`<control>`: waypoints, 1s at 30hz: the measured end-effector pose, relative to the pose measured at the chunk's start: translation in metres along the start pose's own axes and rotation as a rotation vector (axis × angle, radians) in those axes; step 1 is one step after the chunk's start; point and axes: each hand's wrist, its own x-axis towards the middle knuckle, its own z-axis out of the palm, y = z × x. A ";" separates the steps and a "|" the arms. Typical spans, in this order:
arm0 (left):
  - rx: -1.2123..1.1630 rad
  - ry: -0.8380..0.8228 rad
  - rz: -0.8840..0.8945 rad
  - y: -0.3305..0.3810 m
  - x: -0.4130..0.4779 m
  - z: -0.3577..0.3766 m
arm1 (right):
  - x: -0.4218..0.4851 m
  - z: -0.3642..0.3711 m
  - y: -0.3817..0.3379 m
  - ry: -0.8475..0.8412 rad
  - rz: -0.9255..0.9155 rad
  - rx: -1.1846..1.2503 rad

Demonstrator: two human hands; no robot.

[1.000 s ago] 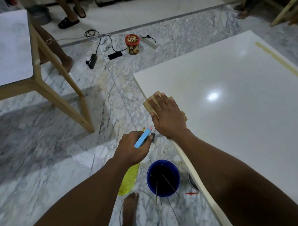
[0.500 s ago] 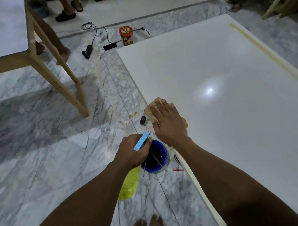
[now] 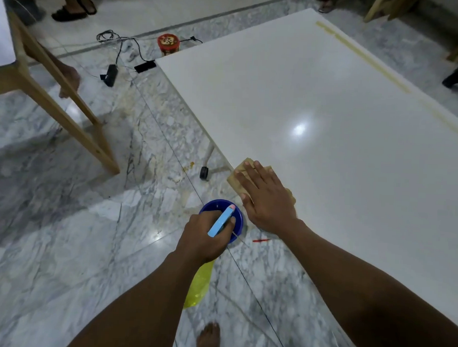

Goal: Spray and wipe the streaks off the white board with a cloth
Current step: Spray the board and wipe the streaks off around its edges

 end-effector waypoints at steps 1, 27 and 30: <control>0.015 -0.003 0.014 0.002 -0.005 0.003 | -0.007 -0.002 0.001 0.004 0.004 0.002; 0.029 0.025 0.026 0.079 -0.324 0.299 | -0.501 -0.037 0.070 -0.007 0.059 -0.015; 0.040 -0.005 0.042 0.089 -0.363 0.334 | -0.558 -0.040 0.077 0.016 0.063 -0.023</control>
